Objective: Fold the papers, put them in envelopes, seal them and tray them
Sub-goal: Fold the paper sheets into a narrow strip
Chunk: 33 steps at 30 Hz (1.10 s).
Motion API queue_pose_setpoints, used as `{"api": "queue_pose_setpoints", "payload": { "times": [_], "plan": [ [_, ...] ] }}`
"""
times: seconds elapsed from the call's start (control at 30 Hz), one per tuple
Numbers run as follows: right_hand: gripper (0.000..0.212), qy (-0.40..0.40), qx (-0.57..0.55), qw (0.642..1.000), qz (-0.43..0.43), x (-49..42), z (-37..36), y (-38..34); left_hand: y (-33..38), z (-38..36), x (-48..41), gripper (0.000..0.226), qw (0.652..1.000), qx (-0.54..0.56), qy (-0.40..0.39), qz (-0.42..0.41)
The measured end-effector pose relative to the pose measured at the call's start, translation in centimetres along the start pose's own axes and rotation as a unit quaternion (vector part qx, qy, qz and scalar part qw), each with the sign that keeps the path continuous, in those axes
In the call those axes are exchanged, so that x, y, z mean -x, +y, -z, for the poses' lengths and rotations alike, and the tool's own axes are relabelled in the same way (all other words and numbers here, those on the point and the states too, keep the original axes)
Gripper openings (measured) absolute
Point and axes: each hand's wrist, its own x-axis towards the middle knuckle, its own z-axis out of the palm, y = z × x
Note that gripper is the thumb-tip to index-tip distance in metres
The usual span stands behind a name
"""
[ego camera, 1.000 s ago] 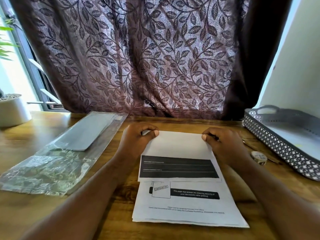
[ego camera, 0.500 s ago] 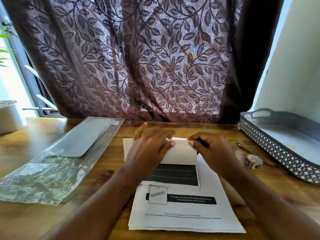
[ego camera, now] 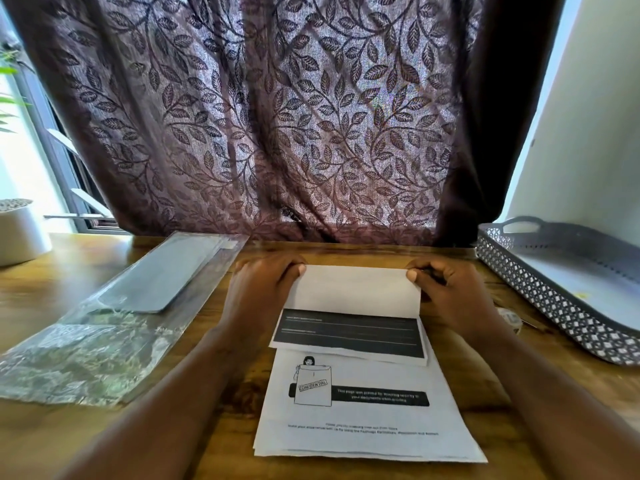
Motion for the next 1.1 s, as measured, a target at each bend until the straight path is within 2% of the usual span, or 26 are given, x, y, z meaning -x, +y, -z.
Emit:
{"api": "queue_pose_setpoints", "payload": {
  "times": [0.17,0.27,0.37,0.4,0.53,0.57,0.67,0.8,0.97,1.03,1.1],
  "plan": [
    [0.012,-0.001,-0.044,0.999,-0.026,-0.2,0.3,0.2,-1.0,-0.1,-0.7,0.010,0.990,0.077,-0.008,0.116],
    [0.018,0.000,-0.059,0.998,-0.036,-0.1,0.2,0.1,-0.9,0.0,-0.7,0.006,0.985,0.114,0.000,0.128],
    [0.010,0.002,-0.091,0.994,-0.060,-0.1,0.1,0.2,-0.7,0.0,-0.7,0.013,0.978,0.153,0.003,0.140],
    [0.006,-0.004,-0.110,0.992,-0.069,-0.1,0.1,0.2,-0.8,0.0,-0.7,0.016,0.973,0.174,0.006,0.151],
    [0.012,-0.037,-0.138,0.986,-0.089,0.1,0.3,0.2,-0.7,-0.2,-0.7,0.016,0.957,0.229,0.012,0.177],
    [0.013,-0.038,-0.145,0.984,-0.095,0.2,0.2,0.1,-0.6,-0.3,-0.8,0.013,0.944,0.269,0.005,0.190],
    [0.014,-0.023,-0.182,0.975,-0.125,0.1,0.1,0.0,-0.1,-0.4,-0.7,0.009,0.875,0.419,-0.063,0.236],
    [0.016,-0.005,-0.228,0.962,-0.154,0.1,0.1,-0.3,0.1,-0.7,0.1,0.020,0.830,0.470,-0.141,0.264],
    [0.025,-0.023,-0.307,0.930,-0.203,0.2,0.1,-0.5,-0.2,-0.8,-0.3,0.022,0.796,0.518,-0.103,0.294],
    [0.026,-0.075,-0.319,0.926,-0.188,0.3,0.1,-0.4,-0.4,-0.7,-0.4,0.021,0.783,0.530,-0.079,0.317],
    [0.039,-0.141,-0.329,0.920,-0.159,0.3,-0.2,-0.4,-0.8,-0.7,-0.5,0.022,0.770,0.537,-0.062,0.340]
  ]
}}
